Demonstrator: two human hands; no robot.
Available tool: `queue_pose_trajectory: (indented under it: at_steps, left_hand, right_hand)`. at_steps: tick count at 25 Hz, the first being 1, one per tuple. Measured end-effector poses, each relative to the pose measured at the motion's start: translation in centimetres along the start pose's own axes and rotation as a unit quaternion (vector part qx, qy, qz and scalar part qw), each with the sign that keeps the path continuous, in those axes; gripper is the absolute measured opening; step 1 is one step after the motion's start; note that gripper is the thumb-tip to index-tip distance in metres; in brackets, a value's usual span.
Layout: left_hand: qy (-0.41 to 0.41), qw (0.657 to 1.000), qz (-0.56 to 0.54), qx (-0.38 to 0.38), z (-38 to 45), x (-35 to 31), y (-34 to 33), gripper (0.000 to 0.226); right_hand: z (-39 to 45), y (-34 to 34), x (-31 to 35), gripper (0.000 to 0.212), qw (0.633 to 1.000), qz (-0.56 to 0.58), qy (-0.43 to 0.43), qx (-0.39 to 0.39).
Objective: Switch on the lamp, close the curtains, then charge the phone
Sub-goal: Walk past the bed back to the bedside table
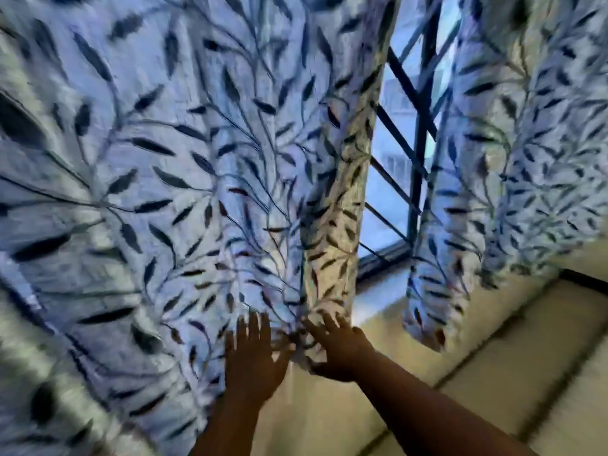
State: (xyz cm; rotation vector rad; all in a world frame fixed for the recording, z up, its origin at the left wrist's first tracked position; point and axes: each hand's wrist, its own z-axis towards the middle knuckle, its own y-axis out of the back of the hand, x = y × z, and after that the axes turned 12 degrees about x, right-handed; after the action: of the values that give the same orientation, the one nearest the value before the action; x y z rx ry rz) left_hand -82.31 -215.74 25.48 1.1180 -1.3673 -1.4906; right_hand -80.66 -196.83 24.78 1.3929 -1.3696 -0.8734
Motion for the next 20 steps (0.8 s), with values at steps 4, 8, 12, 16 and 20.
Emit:
queue_pose_trajectory:
  at_steps: [4, 8, 12, 16, 20]
  left_hand:
    - [0.022, 0.991, -0.002, 0.136, -5.0, -5.2, -6.8, 0.111]
    - [0.025, 0.966, -0.073, 0.247, -12.0, -14.3, -15.0, 0.084]
    - [-0.006, 0.914, -0.018, 0.405, -18.8, -25.1, -22.1, 0.085]
    - [-0.024, 0.873, -0.021, 0.487, -21.1, -33.5, -24.2, 0.09]
    - [-0.108, 0.864, 0.046, 0.489, -22.7, -40.0, -25.7, 0.093]
  right_hand:
    - [-7.3, -6.3, -6.1, 0.092, 0.994, 0.042, -0.051, 0.092]
    - [-16.7, -13.2, -12.6, 0.094, 0.988, 0.061, -0.051, 0.134]
    - [-28.2, -21.6, -18.9, 0.094, 0.974, 0.078, -0.079, 0.197]
    - [-37.4, -26.9, -24.0, 0.1, 0.955, 0.109, -0.148, 0.233]
    - [-45.3, -31.6, -27.9, 0.1, 0.927, 0.176, -0.234, 0.237]
